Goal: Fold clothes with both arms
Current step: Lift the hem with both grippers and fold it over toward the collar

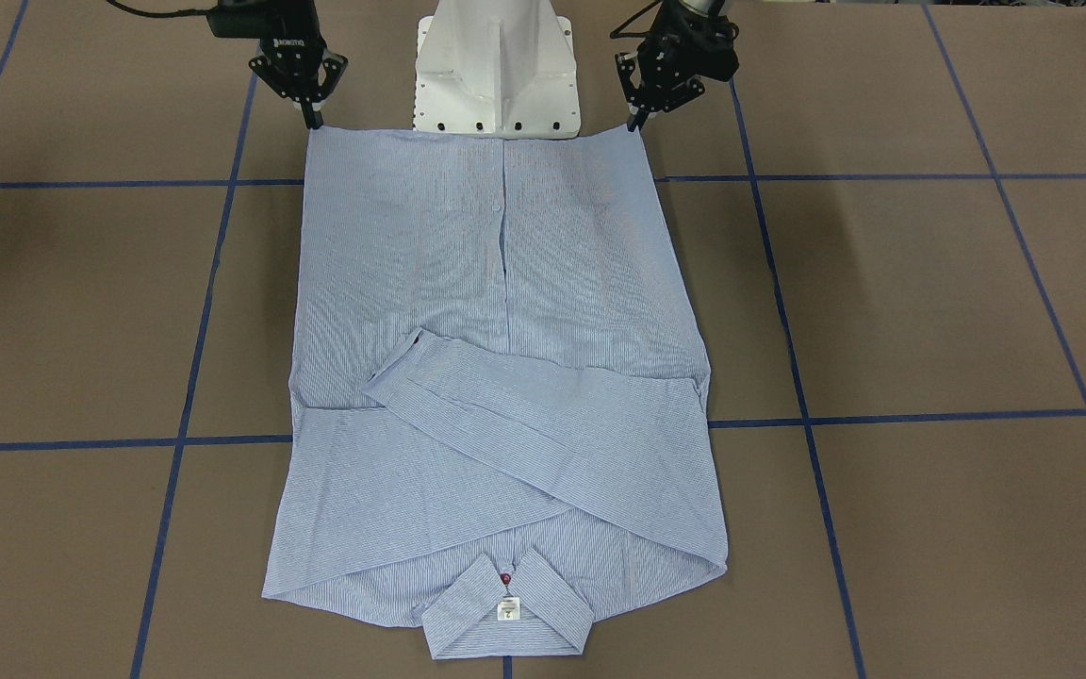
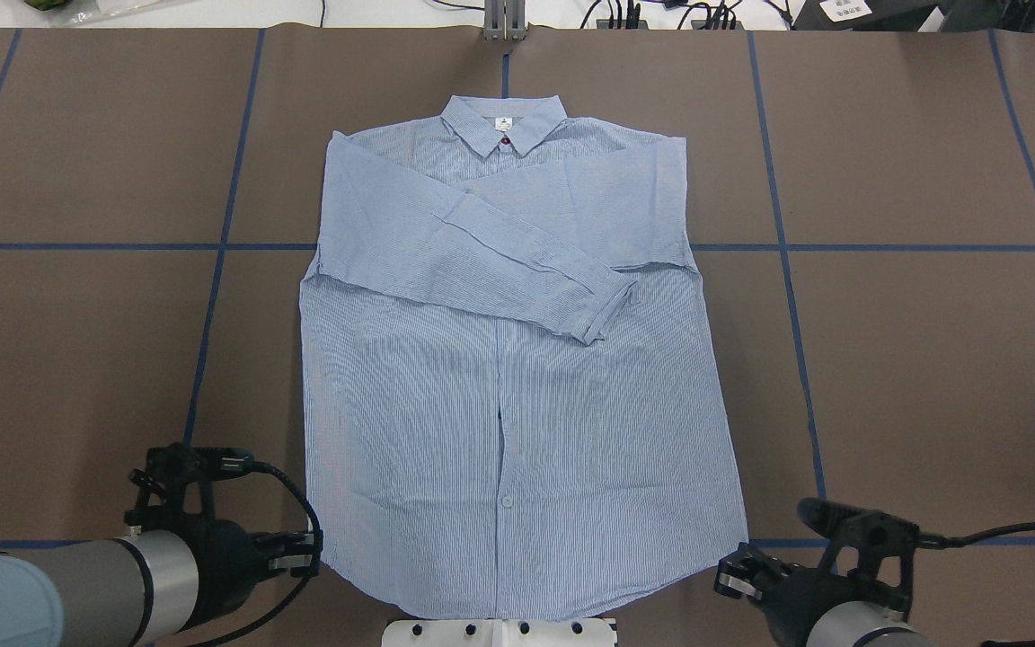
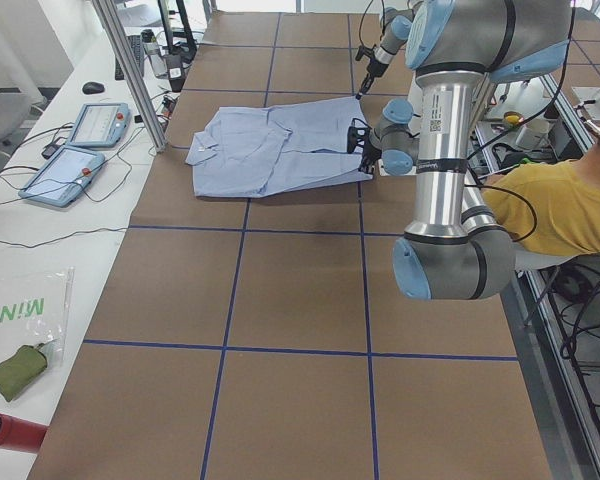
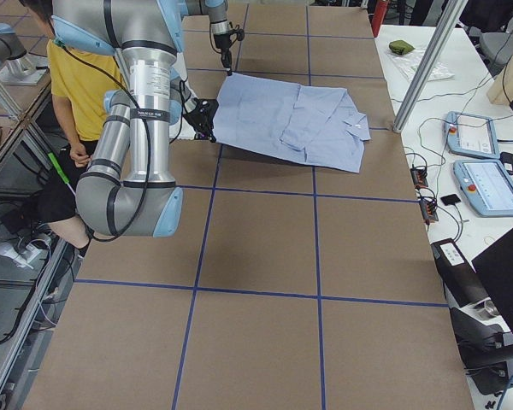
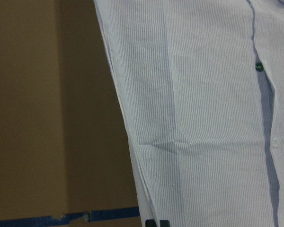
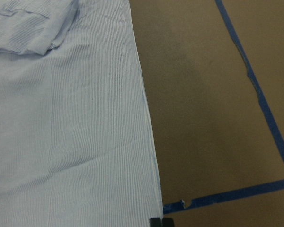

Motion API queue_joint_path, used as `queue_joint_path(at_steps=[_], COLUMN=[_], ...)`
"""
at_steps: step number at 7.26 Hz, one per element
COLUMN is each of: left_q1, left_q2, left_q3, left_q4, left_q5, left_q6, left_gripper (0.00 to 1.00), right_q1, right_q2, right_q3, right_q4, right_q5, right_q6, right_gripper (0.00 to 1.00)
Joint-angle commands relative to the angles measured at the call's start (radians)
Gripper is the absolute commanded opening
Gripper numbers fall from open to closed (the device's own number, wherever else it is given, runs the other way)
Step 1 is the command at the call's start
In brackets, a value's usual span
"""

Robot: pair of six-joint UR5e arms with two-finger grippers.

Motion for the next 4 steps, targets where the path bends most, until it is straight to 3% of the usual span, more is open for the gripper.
queue_joint_path(at_steps=[1, 2, 3, 4], left_q1=[-0.005, -0.029, -0.102, -0.164], left_q2=[0.015, 0.007, -0.026, -0.086], left_q3=[-0.251, -0.342, -0.348, -0.313], left_q4=[0.154, 0.240, 0.303, 0.352], left_q5=[-0.133, -0.206, -0.254, -0.258], left_q6=[0.004, 0.025, 0.059, 0.144], left_gripper=[0.00, 0.00, 0.00, 0.00], right_q1=[0.051, 0.113, 0.185, 0.284], right_q2=[0.070, 0.135, 0.157, 0.245], right_q3=[0.272, 0.271, 0.261, 0.214], right_q4=[-0.278, -0.306, -0.351, -0.363], right_q5=[0.159, 0.213, 0.229, 0.275], right_q6=[0.004, -0.006, -0.038, -0.150], right_gripper=[0.00, 0.00, 0.00, 0.00])
